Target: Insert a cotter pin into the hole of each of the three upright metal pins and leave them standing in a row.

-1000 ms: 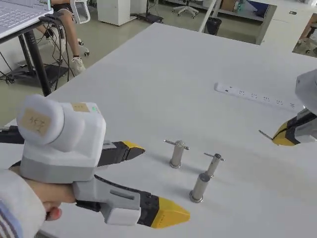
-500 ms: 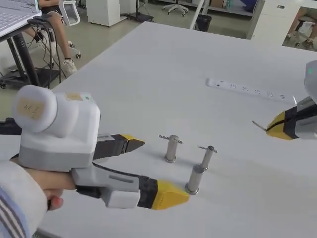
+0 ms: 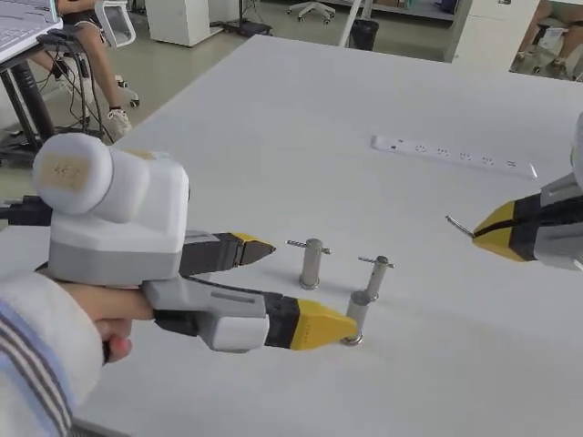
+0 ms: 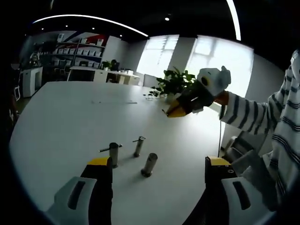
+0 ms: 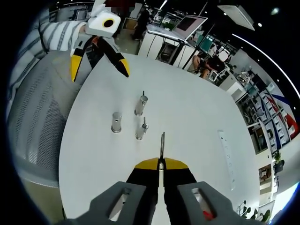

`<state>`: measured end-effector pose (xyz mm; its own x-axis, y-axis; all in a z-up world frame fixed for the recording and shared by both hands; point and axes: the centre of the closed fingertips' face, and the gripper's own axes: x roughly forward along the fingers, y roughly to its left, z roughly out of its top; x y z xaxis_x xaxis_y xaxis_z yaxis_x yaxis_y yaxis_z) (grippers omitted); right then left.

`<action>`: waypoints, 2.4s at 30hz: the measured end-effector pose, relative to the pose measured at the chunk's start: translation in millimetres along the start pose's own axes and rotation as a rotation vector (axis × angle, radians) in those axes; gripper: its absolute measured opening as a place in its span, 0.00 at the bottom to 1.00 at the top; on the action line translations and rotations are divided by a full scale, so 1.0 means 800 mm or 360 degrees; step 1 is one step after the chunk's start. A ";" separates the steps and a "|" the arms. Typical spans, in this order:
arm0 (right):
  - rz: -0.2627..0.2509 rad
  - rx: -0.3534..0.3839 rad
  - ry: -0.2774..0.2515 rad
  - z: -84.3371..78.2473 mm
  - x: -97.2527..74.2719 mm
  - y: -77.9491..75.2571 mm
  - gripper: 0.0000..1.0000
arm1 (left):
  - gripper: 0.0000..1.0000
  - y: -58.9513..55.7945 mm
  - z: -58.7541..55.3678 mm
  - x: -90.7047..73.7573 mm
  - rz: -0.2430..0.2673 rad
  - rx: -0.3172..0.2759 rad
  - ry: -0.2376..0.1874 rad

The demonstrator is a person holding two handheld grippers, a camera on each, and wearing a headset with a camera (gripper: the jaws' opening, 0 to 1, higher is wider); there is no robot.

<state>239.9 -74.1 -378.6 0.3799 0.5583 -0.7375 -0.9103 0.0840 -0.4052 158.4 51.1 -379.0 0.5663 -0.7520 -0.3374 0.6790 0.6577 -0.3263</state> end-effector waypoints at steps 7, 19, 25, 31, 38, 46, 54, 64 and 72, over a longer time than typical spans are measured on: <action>-0.0057 -0.0030 -0.0067 0.018 -0.002 0.019 0.00 | 0.76 0.000 0.012 0.006 -0.0030 -0.0021 -0.0037; -0.0086 -0.0055 -0.0130 0.032 0.002 0.040 0.00 | 0.72 -0.001 0.025 0.023 -0.0075 -0.0069 -0.0063; -0.0107 -0.0078 -0.0145 0.036 0.007 0.050 0.00 | 0.67 0.000 0.028 0.035 -0.0096 -0.0134 -0.0057; -0.0114 -0.0113 -0.0168 0.047 0.012 0.063 0.00 | 0.58 -0.005 0.030 0.044 -0.0143 -0.0193 -0.0061; -0.0148 -0.0117 -0.0185 0.059 0.017 0.069 0.00 | 0.46 -0.008 0.035 0.055 -0.0169 -0.0282 -0.0082; -0.0146 -0.0176 -0.0195 0.071 0.022 0.075 0.00 | 0.26 -0.022 0.026 0.061 -0.0253 -0.0342 -0.0021; -0.0150 -0.0246 -0.0193 0.078 0.022 0.078 0.00 | 0.06 -0.029 0.025 0.062 -0.0297 -0.0398 0.0001; -0.0140 -0.0288 -0.0184 0.082 0.023 0.081 0.00 | 0.00 -0.025 0.021 0.063 -0.0283 -0.0435 0.0011; -0.0120 -0.0307 -0.0180 0.085 0.025 0.086 0.00 | 0.00 -0.025 0.013 0.063 -0.0296 -0.0475 0.0066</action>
<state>173.7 -1.0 -384.5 0.4150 0.6463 -0.6404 -0.8278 -0.0239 -0.5606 178.2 -0.4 -379.9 0.4220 -0.8618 -0.2813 0.5989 0.4980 -0.6271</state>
